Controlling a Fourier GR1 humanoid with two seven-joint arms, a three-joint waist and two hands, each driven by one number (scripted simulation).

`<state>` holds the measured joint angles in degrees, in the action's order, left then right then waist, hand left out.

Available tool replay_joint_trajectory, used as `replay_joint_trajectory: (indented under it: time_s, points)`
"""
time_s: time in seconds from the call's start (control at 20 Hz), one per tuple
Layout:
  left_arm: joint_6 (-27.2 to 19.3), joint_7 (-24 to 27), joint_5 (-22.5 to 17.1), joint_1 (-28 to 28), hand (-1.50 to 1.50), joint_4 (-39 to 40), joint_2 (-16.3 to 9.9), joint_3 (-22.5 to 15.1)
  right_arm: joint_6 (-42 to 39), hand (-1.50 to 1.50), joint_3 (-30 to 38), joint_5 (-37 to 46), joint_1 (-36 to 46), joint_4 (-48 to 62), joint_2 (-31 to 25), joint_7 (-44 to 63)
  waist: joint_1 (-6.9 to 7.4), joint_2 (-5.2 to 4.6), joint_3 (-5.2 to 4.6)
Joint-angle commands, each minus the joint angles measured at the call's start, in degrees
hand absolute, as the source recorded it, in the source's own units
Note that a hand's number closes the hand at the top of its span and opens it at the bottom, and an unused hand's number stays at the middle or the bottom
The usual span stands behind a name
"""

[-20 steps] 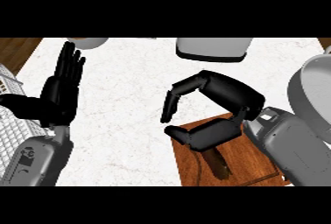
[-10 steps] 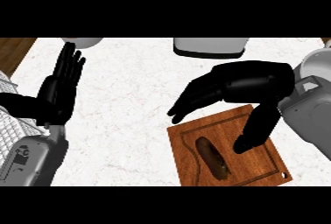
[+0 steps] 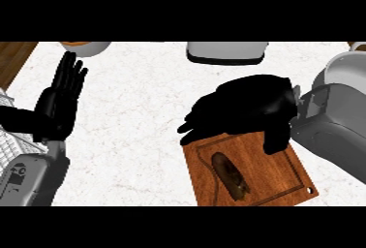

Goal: Pick the sweet potato from the cutting board and place it in the pot

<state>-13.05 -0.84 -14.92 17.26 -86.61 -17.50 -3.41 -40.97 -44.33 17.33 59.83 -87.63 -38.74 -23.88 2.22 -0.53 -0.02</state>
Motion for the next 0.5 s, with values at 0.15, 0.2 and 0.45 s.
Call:
replay_joint_trajectory:
  time_s: [0.15,0.2,0.45]
  points:
    - [-0.21,0.50,1.10,-1.46,0.00,-0.68,0.23,0.76,-2.82,-1.50,-8.57,10.16,-0.35,-2.13,4.60,0.82,-1.53,0.54,-0.01]
    - [-0.28,-0.74,0.76,-1.45,0.00,-0.95,-0.59,1.87,-4.02,-1.50,-8.42,10.03,-1.45,-3.71,4.05,1.83,-1.81,0.62,0.00]
    - [0.88,1.22,1.07,-0.20,0.00,1.71,0.49,2.86,-1.82,-1.50,-9.28,17.26,-4.01,-0.99,2.58,-0.75,-2.06,0.47,0.01]
